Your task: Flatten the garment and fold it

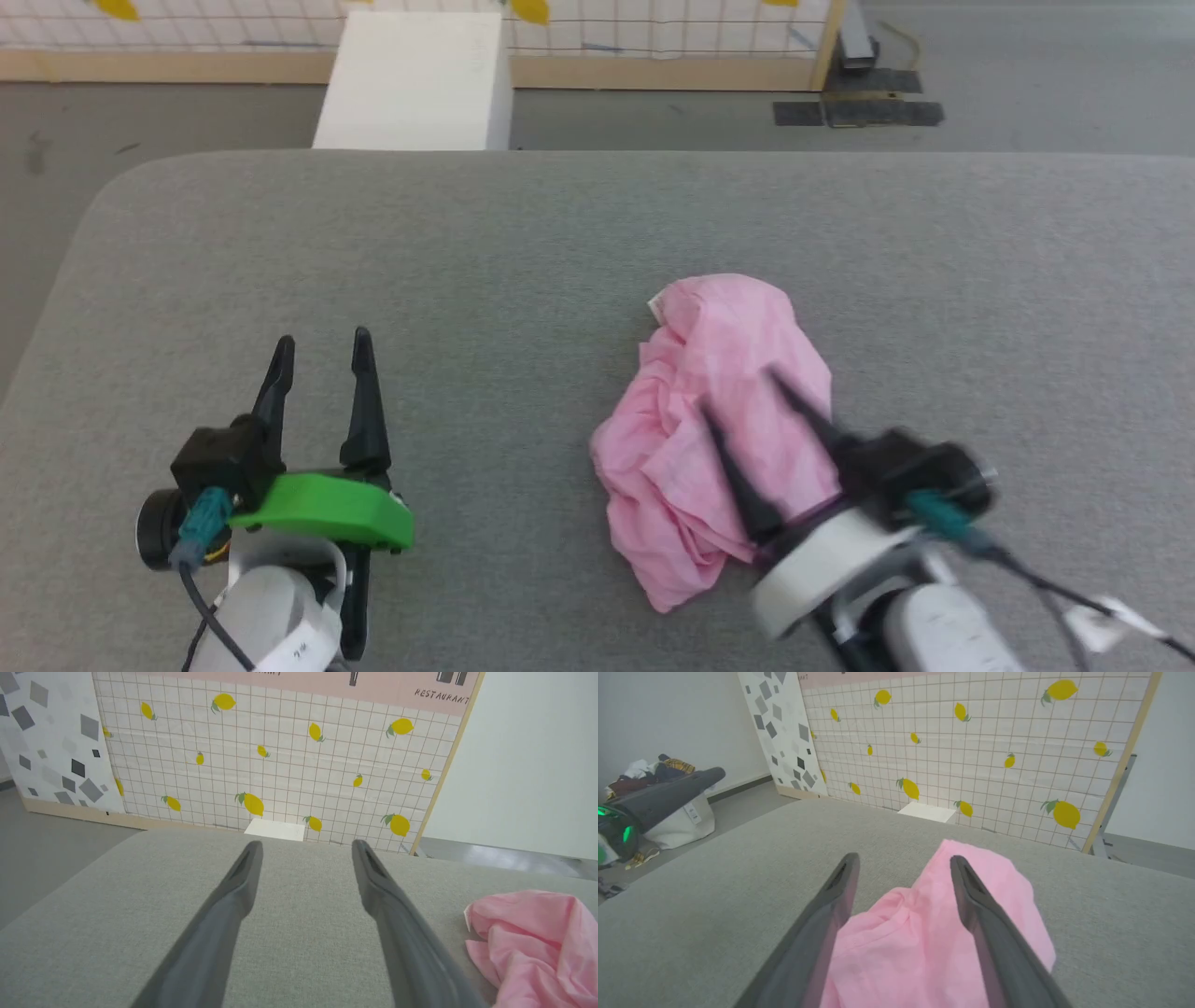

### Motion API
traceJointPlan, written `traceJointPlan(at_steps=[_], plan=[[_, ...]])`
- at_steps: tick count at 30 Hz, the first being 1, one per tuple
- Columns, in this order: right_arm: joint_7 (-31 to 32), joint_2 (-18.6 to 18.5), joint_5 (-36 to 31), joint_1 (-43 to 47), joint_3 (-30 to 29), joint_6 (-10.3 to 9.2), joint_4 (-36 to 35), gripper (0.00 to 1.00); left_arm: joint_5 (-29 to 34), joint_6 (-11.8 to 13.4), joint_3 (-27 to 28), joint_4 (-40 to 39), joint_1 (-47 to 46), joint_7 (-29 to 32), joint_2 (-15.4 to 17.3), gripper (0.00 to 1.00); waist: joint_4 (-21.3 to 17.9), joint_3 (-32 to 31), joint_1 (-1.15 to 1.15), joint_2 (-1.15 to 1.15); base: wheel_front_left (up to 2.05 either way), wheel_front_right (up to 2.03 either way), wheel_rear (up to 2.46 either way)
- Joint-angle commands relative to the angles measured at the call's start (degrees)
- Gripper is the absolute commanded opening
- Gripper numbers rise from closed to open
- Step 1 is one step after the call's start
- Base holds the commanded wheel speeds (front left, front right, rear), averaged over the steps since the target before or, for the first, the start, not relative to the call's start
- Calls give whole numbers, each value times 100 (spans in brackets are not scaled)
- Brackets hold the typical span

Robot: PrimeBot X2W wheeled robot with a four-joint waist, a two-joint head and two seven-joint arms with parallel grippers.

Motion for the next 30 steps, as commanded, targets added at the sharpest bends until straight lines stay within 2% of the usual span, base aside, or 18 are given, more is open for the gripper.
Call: traceJointPlan(at_steps=[1,4,6,9,12,13,16,24,30], plan=[[266,4,55,24,235,-9,-9,100,115,-56,58,-77,131,-39,-43,100,193,10,0,0,0,0,0],[917,4,81,43,589,-9,62,100,219,-91,150,-187,245,-40,-184,100,357,21,0,0,0,0,0],[1407,4,-26,81,619,-9,119,100,270,-124,202,-216,295,-40,-275,100,453,28,0,0,0,0,0],[1984,4,-291,158,407,-9,122,100,325,-201,256,-211,334,-40,-386,100,579,46,0,0,0,0,0],[2317,4,-389,272,110,-9,40,100,367,-256,292,-165,331,-41,-470,100,667,62,0,0,0,0,0],[2399,4,-410,316,-45,-9,-8,97,384,-280,295,-151,329,-41,-497,100,688,69,0,0,0,0,0],[2528,4,-427,384,-216,-9,-139,2,418,-330,303,-122,325,-41,-559,100,725,82,0,0,0,0,0],[2463,4,-299,233,-167,-9,-409,0,462,-505,432,17,230,-41,-645,100,751,103,0,0,0,0,0],[2193,4,148,-578,688,-9,-767,0,530,-579,559,45,210,-41,-679,100,658,118,0,0,0,0,0]])
